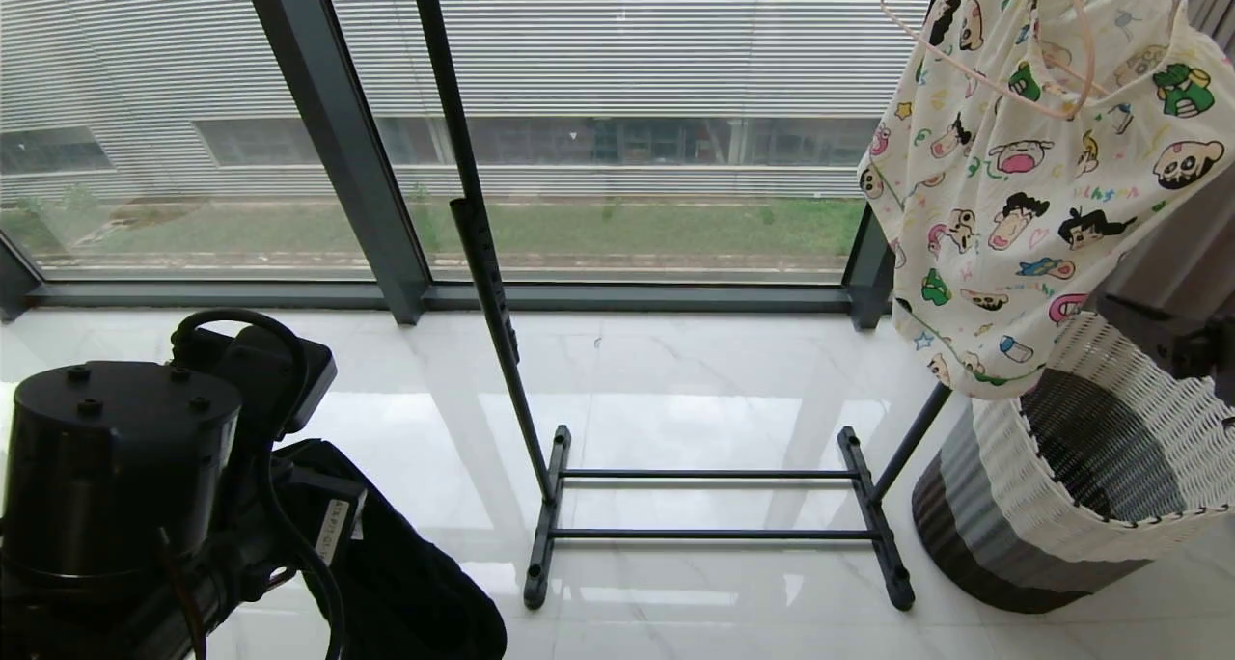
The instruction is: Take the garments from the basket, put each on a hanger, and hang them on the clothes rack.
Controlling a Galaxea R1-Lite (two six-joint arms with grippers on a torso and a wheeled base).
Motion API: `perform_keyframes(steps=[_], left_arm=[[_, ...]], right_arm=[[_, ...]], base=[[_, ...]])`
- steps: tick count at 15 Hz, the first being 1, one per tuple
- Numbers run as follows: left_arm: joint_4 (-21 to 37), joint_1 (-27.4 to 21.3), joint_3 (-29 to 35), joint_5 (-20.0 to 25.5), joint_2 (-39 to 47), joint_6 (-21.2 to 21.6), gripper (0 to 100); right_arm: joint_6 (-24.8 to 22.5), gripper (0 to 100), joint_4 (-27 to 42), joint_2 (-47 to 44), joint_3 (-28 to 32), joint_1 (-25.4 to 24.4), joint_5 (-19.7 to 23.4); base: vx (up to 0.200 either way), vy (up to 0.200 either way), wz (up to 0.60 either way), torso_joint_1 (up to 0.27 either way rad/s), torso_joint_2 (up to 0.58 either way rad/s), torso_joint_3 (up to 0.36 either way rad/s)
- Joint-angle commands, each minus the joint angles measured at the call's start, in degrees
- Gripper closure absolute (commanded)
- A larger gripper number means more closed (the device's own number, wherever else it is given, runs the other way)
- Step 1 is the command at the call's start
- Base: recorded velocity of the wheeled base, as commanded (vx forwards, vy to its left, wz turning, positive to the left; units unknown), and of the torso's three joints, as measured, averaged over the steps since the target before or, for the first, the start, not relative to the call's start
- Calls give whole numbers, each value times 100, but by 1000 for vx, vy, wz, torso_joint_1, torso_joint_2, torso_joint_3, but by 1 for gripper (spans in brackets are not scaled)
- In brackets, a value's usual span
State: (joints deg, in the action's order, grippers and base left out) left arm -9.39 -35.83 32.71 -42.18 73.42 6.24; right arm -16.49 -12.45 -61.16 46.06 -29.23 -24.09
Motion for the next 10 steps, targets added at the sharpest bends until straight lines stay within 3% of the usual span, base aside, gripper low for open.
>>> perform_keyframes(steps=[1,10], left_arm=[[-2,-3,-36,-10,-65,0,100],[-2,-3,-142,-10,-135,0,100]], right_arm=[[199,0,5,-467,334,-3,-26],[340,0,14,-449,334,137,-26]], base=[[0,0,0,139,-486,-276],[0,0,0,174,-476,-284]])
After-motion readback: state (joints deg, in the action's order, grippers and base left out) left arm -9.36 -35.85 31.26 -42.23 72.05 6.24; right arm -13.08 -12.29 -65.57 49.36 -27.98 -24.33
